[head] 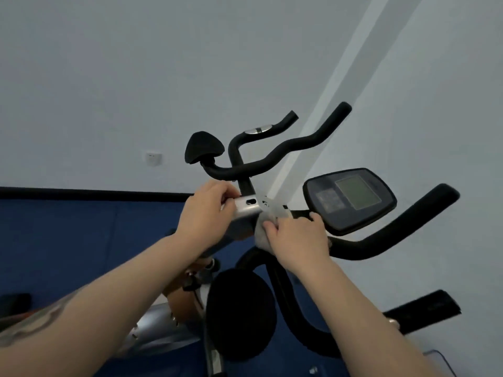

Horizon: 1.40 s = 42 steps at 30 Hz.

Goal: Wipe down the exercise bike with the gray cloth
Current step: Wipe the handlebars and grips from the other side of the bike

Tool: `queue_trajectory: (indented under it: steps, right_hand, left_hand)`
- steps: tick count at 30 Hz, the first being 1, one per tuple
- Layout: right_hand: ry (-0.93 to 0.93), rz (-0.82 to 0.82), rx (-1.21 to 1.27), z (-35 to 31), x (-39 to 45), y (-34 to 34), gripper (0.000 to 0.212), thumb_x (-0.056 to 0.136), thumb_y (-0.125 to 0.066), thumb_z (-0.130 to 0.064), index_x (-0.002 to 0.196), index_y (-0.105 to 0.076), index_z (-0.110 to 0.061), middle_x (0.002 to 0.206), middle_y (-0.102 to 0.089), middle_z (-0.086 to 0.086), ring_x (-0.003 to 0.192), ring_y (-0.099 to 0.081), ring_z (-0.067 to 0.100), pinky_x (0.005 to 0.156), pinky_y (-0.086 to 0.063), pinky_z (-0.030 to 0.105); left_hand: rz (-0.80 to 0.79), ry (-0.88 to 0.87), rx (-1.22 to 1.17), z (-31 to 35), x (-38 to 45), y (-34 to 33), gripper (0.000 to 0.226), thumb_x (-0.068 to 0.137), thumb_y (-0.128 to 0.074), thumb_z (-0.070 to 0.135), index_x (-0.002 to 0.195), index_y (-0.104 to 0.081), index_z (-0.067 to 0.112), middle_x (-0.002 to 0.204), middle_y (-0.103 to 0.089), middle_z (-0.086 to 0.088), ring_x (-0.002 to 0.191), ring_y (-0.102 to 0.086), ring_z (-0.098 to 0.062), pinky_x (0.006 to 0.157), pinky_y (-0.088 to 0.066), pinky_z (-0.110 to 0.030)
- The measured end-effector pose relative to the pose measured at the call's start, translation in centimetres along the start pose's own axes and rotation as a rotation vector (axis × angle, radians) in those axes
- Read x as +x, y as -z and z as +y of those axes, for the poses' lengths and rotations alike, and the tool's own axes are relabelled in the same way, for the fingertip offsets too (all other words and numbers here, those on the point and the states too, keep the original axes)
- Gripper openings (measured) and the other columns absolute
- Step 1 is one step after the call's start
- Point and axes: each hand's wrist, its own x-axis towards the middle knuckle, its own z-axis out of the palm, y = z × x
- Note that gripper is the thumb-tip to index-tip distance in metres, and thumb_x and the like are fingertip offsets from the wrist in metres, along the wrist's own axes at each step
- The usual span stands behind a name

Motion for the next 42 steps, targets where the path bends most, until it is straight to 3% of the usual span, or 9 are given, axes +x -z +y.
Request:
queue_trajectory:
  steps: [3,6,9,19,24,28,30,37,42]
  right_hand:
    - [0.05,-0.261,0.023,-0.9,2.5,0.3,0.034,0.102,-0.027,-0.024,0.128,-0.049,-0.021,0.117,-0.06,0.012,0.104,-0.057,0.035,0.08,-0.04,0.043]
    - [0.013,-0.391,0.12,-0.2,3.6,0.9,0.038,0.105,-0.025,-0.033,0.127,-0.053,-0.02,0.118,-0.06,0.012,0.104,-0.057,0.033,0.08,-0.042,0.039]
    - [0.122,-0.287,-0.004,0.3,1.2,0.5,0.031,0.103,-0.026,-0.032,0.119,-0.05,-0.019,0.11,-0.058,0.008,0.096,-0.057,0.03,0.075,-0.03,0.035]
    - [-0.101,-0.38,0.003,-1.5,2.8,0.6,0.034,0.105,-0.027,-0.031,0.132,-0.046,-0.019,0.115,-0.06,0.012,0.1,-0.06,0.034,0.072,-0.041,0.039]
    - [0.06,-0.146,-0.086,-2.2,0.2,1.6,0.017,0.085,-0.071,-0.026,0.095,-0.064,-0.014,0.072,-0.062,0.005,0.057,-0.059,0.026,0.051,-0.036,0.031]
    - [-0.471,0.005,0.269,-1.5,1.0,1.1,0.045,0.098,-0.018,-0.051,0.09,-0.052,-0.022,0.073,-0.059,-0.004,0.078,-0.062,0.023,0.064,-0.035,0.033]
    - [-0.579,0.076,0.402,-0.9,2.8,0.3,0.04,0.099,-0.017,-0.05,0.095,-0.047,-0.024,0.071,-0.05,-0.009,0.082,-0.061,0.022,0.066,-0.036,0.033]
    - [-0.365,-0.23,0.818,-0.9,9.0,-2.3,0.038,0.105,-0.024,-0.03,0.123,-0.048,-0.007,0.129,-0.049,0.011,0.123,-0.043,0.025,0.109,-0.031,0.04]
    - [-0.369,-0.399,0.661,-1.0,8.2,-3.1,0.065,0.103,-0.015,-0.046,0.153,-0.014,-0.005,0.159,-0.014,0.02,0.148,-0.013,0.033,0.12,-0.014,0.047]
  left_hand:
    - [-0.042,-0.011,-0.068,-2.3,1.2,-0.9,0.016,0.098,-0.049,0.02,0.105,-0.062,0.027,0.103,-0.056,0.013,0.102,-0.051,-0.009,0.088,-0.044,-0.032]
    - [-0.067,-0.082,-0.134,-3.0,1.6,-2.9,0.016,0.1,-0.048,0.02,0.109,-0.061,0.023,0.107,-0.053,0.012,0.101,-0.048,-0.011,0.09,-0.04,-0.031]
    - [-0.102,-0.141,-0.147,-3.8,1.7,-4.5,0.023,0.103,-0.042,0.02,0.118,-0.059,0.017,0.112,-0.05,0.006,0.099,-0.044,-0.014,0.091,-0.04,-0.037]
    - [-0.085,-0.187,-0.18,-4.7,1.8,-5.4,0.045,0.096,-0.026,0.033,0.118,-0.06,0.013,0.112,-0.055,-0.003,0.094,-0.046,-0.018,0.083,-0.041,-0.037]
    - [-0.105,-0.204,-0.181,-4.7,1.9,-5.0,0.046,0.096,-0.026,0.034,0.118,-0.06,0.012,0.114,-0.054,-0.002,0.098,-0.049,-0.019,0.086,-0.043,-0.04]
    - [-0.09,-0.202,-0.154,-4.6,1.9,-5.0,0.045,0.096,-0.027,0.033,0.116,-0.061,0.012,0.112,-0.054,0.0,0.097,-0.047,-0.016,0.086,-0.042,-0.035]
    - [-0.085,-0.196,-0.15,-4.4,1.8,-4.9,0.045,0.096,-0.027,0.033,0.115,-0.062,0.012,0.11,-0.054,0.001,0.096,-0.048,-0.016,0.085,-0.041,-0.034]
    - [-0.021,-0.107,-0.236,-3.0,2.6,-5.2,0.016,0.095,-0.038,0.024,0.099,-0.052,0.03,0.095,-0.051,0.015,0.088,-0.047,-0.01,0.079,-0.042,-0.039]
    - [-0.119,-0.142,-0.276,-0.6,4.9,-5.4,0.018,0.101,-0.042,0.019,0.097,-0.055,0.031,0.093,-0.056,0.017,0.09,-0.052,-0.001,0.073,-0.041,-0.025]
